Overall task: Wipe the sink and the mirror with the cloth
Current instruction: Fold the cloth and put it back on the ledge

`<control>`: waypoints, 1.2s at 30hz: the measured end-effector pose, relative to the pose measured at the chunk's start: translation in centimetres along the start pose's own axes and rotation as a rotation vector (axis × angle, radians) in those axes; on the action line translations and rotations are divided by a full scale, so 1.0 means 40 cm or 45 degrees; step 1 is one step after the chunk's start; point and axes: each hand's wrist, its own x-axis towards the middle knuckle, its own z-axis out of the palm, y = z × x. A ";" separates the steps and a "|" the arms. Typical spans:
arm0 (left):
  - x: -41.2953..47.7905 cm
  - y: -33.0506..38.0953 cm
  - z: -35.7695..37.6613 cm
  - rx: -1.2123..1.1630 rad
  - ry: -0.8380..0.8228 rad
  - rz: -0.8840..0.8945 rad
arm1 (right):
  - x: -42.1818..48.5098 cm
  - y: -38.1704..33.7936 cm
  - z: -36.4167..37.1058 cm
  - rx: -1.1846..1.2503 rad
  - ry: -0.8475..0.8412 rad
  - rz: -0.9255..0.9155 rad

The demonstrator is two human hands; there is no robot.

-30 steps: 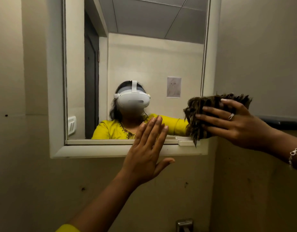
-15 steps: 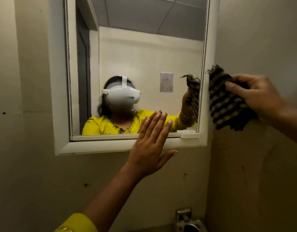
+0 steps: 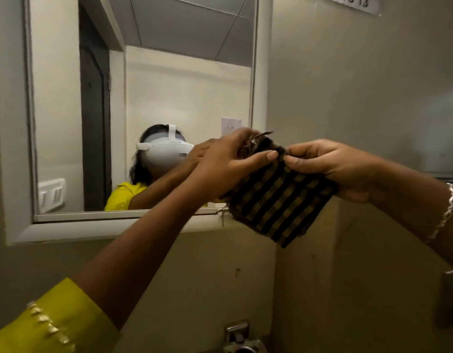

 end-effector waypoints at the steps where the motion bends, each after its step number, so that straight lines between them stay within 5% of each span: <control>1: 0.016 0.016 0.010 -0.028 -0.028 -0.029 | -0.010 0.002 -0.018 -0.008 -0.015 -0.008; 7: 0.107 0.103 0.068 -0.086 -0.295 -0.216 | -0.054 -0.003 -0.148 -0.059 -0.084 -0.013; 13: 0.206 0.165 0.133 -0.019 -0.127 -0.235 | -0.080 -0.056 -0.280 -0.504 -0.259 -0.058; 25: 0.389 0.119 0.216 0.177 0.094 -0.131 | 0.042 -0.097 -0.460 -1.010 0.065 -0.073; 32: 0.463 -0.003 0.314 0.515 0.456 0.041 | 0.145 -0.010 -0.484 -1.398 0.414 -0.245; 36: 0.459 -0.058 0.382 0.562 0.407 0.063 | 0.148 0.101 -0.502 -1.553 0.543 -0.325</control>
